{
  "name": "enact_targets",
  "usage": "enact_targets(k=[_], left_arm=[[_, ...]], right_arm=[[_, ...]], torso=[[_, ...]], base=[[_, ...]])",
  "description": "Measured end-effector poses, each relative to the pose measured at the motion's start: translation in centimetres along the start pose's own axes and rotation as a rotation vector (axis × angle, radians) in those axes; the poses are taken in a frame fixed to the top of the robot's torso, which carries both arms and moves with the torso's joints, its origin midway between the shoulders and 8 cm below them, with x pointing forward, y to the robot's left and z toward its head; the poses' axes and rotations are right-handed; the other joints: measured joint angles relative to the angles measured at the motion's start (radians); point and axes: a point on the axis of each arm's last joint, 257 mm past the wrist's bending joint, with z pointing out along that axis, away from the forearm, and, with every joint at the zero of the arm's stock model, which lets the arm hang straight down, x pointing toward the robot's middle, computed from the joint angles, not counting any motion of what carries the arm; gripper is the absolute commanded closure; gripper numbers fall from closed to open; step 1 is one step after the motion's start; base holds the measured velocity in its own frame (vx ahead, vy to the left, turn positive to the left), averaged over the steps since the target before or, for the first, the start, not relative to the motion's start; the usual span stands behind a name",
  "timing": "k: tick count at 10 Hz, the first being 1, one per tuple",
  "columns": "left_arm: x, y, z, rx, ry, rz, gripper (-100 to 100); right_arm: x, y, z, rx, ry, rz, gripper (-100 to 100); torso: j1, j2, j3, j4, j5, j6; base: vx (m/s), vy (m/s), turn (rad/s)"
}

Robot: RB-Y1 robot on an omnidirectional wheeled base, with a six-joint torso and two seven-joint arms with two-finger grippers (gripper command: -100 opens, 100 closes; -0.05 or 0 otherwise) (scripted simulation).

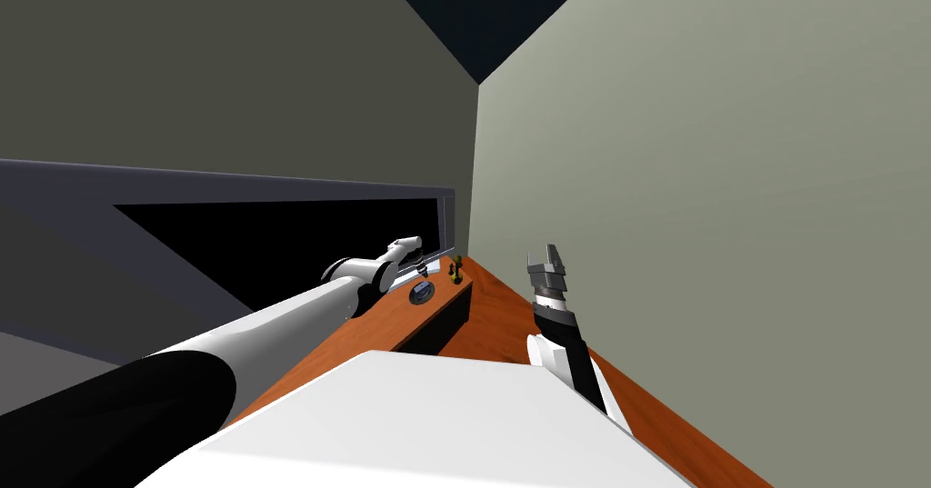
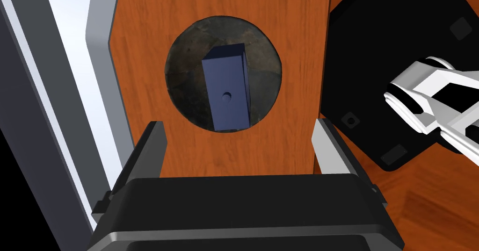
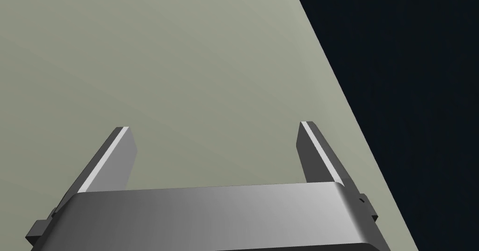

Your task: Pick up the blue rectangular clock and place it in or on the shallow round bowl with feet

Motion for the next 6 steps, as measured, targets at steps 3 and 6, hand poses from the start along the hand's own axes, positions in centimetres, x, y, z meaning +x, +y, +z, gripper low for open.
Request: enact_targets(k=[3,6], left_arm=[[0.0,-0.01,0.01,0.0,0.0,0.0,0],[0.0,-0.01,0.01,0.0,0.0,0.0,0]], right_arm=[[0.0,0.0,0.0,0.0,0.0,0.0,0],[0.0,0.0,0.0,0.0,0.0,0.0,0]], torso=[[0.0,0.0,0.0,0.0,0.0,0.0],[0.0,0.0,0.0,0.0,0.0,0.0]], base=[[0.0,0.0,0.0],[0.0,0.0,0.0]])
